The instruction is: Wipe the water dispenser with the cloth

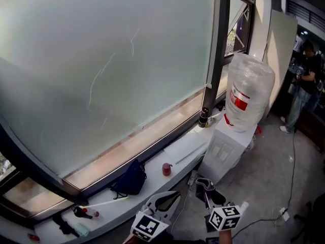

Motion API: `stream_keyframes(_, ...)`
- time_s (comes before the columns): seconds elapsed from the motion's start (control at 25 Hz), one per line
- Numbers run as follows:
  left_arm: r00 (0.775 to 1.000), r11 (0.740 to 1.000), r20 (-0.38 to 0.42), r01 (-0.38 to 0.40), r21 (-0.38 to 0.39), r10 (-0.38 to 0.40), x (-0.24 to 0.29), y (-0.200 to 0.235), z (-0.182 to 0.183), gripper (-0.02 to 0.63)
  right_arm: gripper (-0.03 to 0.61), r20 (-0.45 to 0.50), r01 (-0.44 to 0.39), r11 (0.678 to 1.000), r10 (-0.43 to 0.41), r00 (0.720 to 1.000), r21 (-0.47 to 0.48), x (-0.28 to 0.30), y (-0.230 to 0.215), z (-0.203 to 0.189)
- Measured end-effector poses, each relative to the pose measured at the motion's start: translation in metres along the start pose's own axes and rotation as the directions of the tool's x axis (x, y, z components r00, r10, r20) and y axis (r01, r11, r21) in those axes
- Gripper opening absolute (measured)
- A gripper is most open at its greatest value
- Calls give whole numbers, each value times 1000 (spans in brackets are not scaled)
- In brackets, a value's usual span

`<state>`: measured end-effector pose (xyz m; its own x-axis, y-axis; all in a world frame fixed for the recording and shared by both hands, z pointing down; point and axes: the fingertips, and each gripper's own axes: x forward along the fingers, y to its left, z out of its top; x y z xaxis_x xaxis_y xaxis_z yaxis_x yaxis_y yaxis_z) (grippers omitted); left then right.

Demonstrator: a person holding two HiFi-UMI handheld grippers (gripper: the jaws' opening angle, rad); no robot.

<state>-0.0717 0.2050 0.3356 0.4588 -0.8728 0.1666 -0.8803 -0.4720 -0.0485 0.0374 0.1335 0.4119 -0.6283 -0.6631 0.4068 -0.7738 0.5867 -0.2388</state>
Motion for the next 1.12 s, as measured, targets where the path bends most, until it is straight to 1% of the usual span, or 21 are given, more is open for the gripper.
stream_keyframes(0.16,998,998,6,69,5,-69,4,31,-3,28,103,11,66,998,-66,998,7,17,10,9)
stream_keyframes(0.28,994,994,19,108,-11,-108,10,45,-6,28,103,18,113,994,-113,993,5,23,9,15)
stream_keyframes(0.52,987,985,35,160,-64,-158,31,59,-11,28,103,7,187,982,-187,982,4,28,-12,20)
stream_keyframes(0.64,984,982,33,178,-66,-176,46,63,-12,28,103,3,223,975,-224,975,14,38,-35,23)
stream_keyframes(0.76,982,980,22,187,-62,-186,64,68,-12,28,103,13,239,971,-239,971,20,56,-60,34)
stream_keyframes(0.92,986,984,8,169,-55,-169,98,76,-12,28,103,23,239,971,-240,971,20,87,-101,55)
stream_keyframes(1.12,991,989,-23,132,-73,-134,151,91,-10,28,103,9,237,971,-238,971,24,138,-164,81)
